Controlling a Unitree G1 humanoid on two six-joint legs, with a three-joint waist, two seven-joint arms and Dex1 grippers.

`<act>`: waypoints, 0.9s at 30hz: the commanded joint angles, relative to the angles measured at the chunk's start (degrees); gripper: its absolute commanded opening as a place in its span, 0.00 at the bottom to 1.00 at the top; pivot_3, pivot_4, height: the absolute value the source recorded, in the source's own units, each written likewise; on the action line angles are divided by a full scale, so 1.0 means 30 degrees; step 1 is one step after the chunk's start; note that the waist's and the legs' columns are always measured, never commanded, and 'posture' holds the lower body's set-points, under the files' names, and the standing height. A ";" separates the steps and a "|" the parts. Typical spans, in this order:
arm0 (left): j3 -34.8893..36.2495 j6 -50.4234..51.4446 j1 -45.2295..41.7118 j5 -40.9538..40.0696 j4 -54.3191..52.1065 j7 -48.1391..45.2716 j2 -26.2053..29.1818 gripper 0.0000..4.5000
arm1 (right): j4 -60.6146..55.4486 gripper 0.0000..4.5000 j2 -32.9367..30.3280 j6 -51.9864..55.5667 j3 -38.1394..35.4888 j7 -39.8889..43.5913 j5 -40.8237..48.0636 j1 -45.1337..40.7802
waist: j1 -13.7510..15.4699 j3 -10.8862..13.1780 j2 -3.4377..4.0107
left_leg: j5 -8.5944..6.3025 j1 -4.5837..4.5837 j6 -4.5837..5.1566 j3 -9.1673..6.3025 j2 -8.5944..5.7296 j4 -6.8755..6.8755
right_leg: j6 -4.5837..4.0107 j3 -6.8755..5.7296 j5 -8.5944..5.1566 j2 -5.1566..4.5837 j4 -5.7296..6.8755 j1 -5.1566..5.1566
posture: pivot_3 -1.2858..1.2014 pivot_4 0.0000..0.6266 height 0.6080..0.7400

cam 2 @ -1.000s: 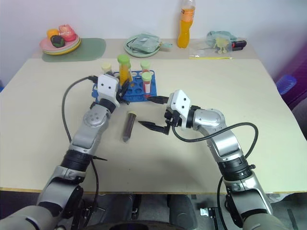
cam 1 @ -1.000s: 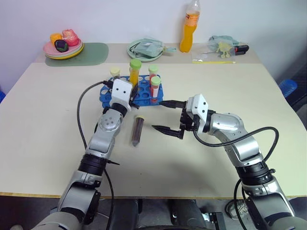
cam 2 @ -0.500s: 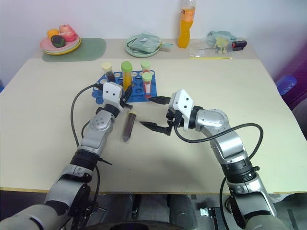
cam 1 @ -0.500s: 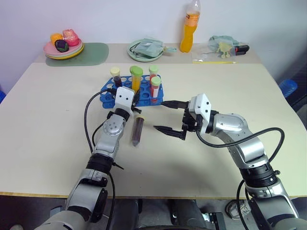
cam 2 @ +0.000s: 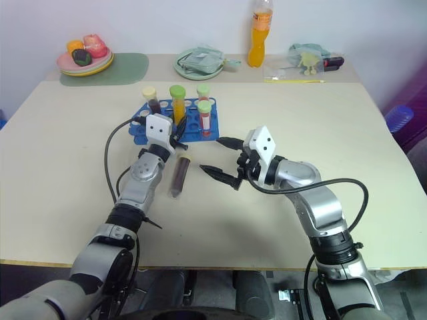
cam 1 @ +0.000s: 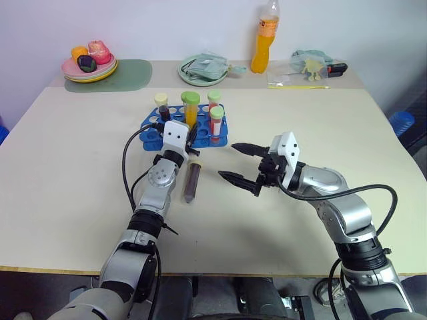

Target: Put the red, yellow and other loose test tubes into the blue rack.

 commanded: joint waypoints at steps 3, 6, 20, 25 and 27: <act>0.0555 -0.0101 -0.0116 -0.0459 -0.0233 -0.0503 -0.0483 0.18 | -0.1072 0.97 -0.0137 -0.0086 -0.0422 -0.0221 0.0272 0.0411 | -0.0004 0.0000 0.0000 | 0.0000 0.0001 0.0001 0.0003 -0.0002 0.0002 | 0.0002 0.0000 0.0001 0.0002 0.0000 0.0004 | 0.52 0.24 0.92; 0.0743 0.0038 0.0001 -0.0598 -0.0335 -0.0518 -0.0689 0.18 | -0.1059 0.97 -0.0141 -0.0081 -0.0404 -0.0268 0.0277 0.0431 | 0.0002 0.0000 0.0000 | 0.0000 0.0002 0.0001 0.0001 -0.0001 0.0003 | 0.0002 -0.0001 0.0001 0.0005 0.0000 0.0004 | 0.52 0.24 0.92; 0.1559 -0.0190 -0.0461 -0.1089 0.0774 -0.0594 -0.1400 0.18 | -0.0746 0.97 0.0047 -0.0387 -0.0012 -0.0164 0.0075 0.0238 | 0.0007 0.0000 -0.0001 | -0.0001 0.0004 0.0004 0.0000 -0.0001 0.0004 | 0.0005 -0.0001 0.0002 0.0007 -0.0003 0.0008 | 0.52 0.24 0.92; 0.1187 -0.0594 -0.0609 -0.0461 0.0867 -0.0664 -0.1448 0.18 | -0.0789 0.97 0.0082 -0.0406 0.0043 -0.0156 0.0061 0.0243 | 0.0026 0.0000 -0.0001 | -0.0001 0.0004 0.0004 -0.0001 -0.0002 0.0004 | 0.0005 -0.0001 0.0002 0.0007 -0.0003 0.0009 | 0.52 0.24 0.92; 0.1208 -0.0617 -0.0562 -0.0395 0.0976 -0.0647 -0.1411 0.18 | -0.0832 0.97 0.0069 -0.0407 0.0043 -0.0155 0.0064 0.0272 | 0.0031 0.0000 -0.0001 | -0.0001 0.0003 0.0004 0.0000 -0.0003 0.0004 | 0.0005 -0.0002 0.0002 0.0007 -0.0003 0.0009 | 0.52 0.24 0.92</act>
